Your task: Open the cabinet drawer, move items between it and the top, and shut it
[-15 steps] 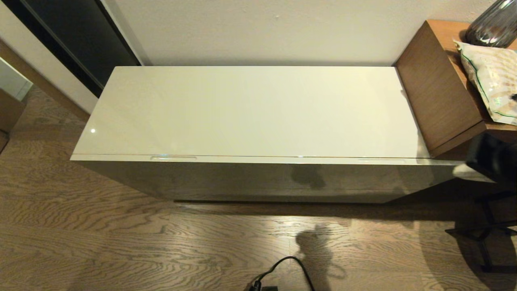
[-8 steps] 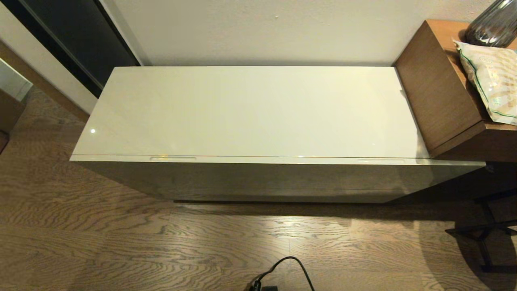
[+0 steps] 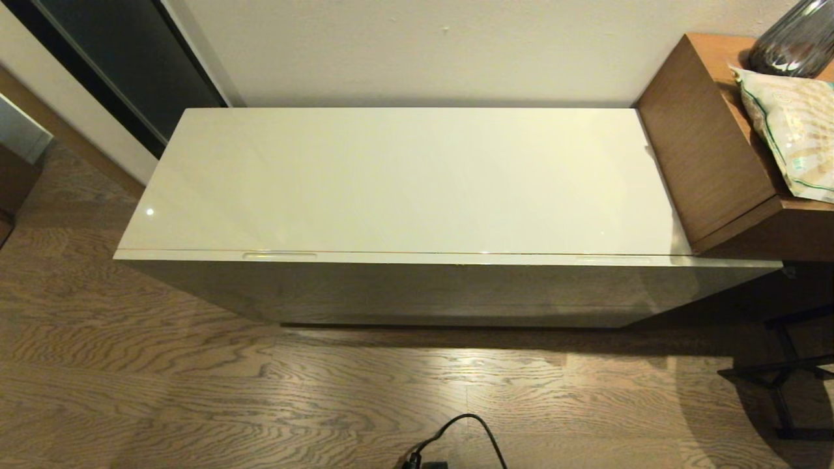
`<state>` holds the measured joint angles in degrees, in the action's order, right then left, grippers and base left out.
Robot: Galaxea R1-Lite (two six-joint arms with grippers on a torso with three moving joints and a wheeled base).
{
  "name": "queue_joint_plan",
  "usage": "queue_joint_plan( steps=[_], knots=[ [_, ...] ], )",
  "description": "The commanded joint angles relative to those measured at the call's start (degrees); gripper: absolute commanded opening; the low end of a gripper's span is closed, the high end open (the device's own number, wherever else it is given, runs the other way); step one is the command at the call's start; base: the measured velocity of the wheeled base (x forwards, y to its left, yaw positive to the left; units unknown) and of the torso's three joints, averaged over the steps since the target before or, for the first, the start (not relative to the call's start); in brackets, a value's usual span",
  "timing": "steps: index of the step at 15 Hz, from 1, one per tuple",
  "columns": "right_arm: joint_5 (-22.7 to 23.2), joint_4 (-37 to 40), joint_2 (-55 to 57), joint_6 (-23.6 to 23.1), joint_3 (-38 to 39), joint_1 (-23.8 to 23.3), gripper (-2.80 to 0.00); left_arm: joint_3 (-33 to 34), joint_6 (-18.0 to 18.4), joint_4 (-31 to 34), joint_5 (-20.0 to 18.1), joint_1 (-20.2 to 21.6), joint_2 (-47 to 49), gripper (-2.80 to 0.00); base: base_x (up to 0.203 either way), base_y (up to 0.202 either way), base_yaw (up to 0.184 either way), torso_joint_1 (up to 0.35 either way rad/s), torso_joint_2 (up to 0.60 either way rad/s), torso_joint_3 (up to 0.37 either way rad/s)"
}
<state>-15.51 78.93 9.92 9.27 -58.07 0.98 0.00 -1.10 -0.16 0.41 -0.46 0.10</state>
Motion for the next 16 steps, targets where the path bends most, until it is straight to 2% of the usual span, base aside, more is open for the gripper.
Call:
queue_joint_plan(
  steps=[1,4,6,7,8,10,11,12,13,16],
  knots=[
    [-0.4,-16.9,-8.7,-3.4,10.1,-0.3,-2.80,0.0,0.0,0.0,0.0,0.0,0.0,-2.80,0.000,0.000,0.000,0.000,0.00,0.000],
    [-2.6,-42.5,-9.8,-5.7,24.8,-0.4,-2.80,0.0,0.0,0.0,0.0,0.0,0.0,-2.80,0.000,0.000,0.000,0.000,0.00,0.000],
    [-1.7,-55.8,-9.9,-7.2,34.6,-0.4,-2.80,0.0,0.0,0.0,0.0,0.0,0.0,-2.80,0.000,0.000,0.000,0.000,0.00,0.000],
    [1.3,-62.7,-9.9,-8.6,40.0,-0.4,-2.80,0.0,0.0,0.0,0.0,0.0,0.0,-2.80,0.000,0.000,0.000,0.000,0.00,0.000],
    [6.3,-69.2,-10.0,-9.6,45.5,-0.4,-2.80,0.0,0.0,0.0,0.0,0.0,0.0,-2.80,0.000,0.000,0.000,0.000,0.00,0.000],
    [18.1,-80.1,-9.9,-11.0,54.9,-0.4,-2.80,0.0,0.0,0.0,0.0,0.0,0.0,-2.80,0.000,0.000,0.000,0.000,0.00,0.000],
    [22.6,-81.9,-9.9,-11.2,56.9,-0.4,-2.80,0.0,0.0,0.0,0.0,0.0,0.0,-2.80,0.000,0.000,0.000,0.000,0.00,0.000],
    [23.0,-80.2,-9.9,-11.0,56.7,-0.5,-2.80,0.0,0.0,0.0,0.0,0.0,0.0,-2.80,0.000,0.000,0.000,0.000,0.00,0.000],
    [22.3,-74.9,-9.9,-10.5,54.7,-0.5,-2.80,0.0,0.0,0.0,0.0,0.0,0.0,-2.80,0.000,0.000,0.000,0.000,0.00,0.000],
    [19.9,-73.7,-9.9,-8.4,54.3,-0.5,-2.80,0.0,0.0,0.0,0.0,0.0,0.0,-2.80,0.000,0.000,0.000,0.000,0.00,0.000]
  ],
)
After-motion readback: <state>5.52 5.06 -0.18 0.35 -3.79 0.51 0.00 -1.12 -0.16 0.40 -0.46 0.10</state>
